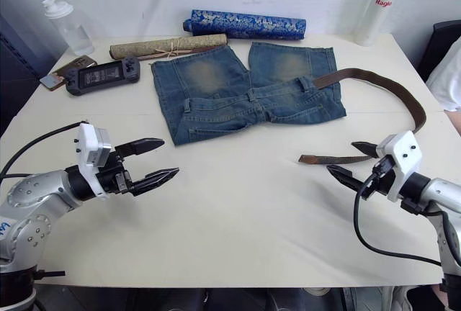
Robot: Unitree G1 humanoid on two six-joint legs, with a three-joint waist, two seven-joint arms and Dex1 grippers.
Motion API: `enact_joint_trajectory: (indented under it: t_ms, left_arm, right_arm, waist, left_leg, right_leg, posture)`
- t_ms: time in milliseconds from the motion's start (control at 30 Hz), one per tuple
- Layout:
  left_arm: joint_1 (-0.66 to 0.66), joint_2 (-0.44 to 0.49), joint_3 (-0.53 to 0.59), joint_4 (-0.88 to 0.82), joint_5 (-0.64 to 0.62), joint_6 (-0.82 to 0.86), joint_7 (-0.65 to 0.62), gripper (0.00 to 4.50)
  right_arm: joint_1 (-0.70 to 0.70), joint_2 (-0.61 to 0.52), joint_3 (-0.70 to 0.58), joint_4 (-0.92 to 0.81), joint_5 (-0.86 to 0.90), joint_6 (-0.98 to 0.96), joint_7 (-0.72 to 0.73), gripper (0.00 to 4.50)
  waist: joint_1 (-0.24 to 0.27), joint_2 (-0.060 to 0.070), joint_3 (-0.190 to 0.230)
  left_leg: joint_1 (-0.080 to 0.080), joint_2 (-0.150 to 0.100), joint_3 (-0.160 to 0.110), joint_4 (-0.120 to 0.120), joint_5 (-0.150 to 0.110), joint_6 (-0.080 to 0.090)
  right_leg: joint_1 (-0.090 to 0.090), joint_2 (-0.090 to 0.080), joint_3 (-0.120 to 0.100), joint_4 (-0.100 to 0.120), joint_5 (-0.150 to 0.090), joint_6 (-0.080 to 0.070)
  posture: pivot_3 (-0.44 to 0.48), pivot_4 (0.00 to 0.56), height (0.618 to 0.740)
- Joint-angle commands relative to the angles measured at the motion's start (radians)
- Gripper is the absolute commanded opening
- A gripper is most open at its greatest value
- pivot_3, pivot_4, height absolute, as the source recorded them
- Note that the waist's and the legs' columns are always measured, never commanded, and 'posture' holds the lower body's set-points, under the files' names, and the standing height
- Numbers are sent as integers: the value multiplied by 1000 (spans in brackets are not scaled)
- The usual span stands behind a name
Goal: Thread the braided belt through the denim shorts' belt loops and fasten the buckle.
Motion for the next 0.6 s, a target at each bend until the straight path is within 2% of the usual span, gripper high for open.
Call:
enact_joint_trajectory:
  t_ms: [33,400,600]
  left_arm:
    - [-16,-4,32,-11,-18,-12,15,4500]
    - [-13,-5,38,2,-16,-24,27,4500]
    - [-6,15,9,1,9,-41,-5,4500]
  right_arm:
    - [-4,1,-7,5,0,-27,3,4459]
    - [-15,-11,7,51,-15,-58,25,4459]
    - [-73,-75,72,102,-68,-76,88,4459]
  waist:
    - [0,0,0]
    - [0,0,0]
    - [-2,0,0]
  left_leg:
    - [0,0,0,0,0,0]
    - [0,0,0,0,0,0]
    - [0,0,1,0,0,0]
  right_leg:
    - [0,0,0,0,0,0]
    - [0,0,0,-1,0,0]
    - [0,0,1,-2,0,0]
  posture:
    - [0,150,637]
    - [0,150,637]
    - [0,150,637]
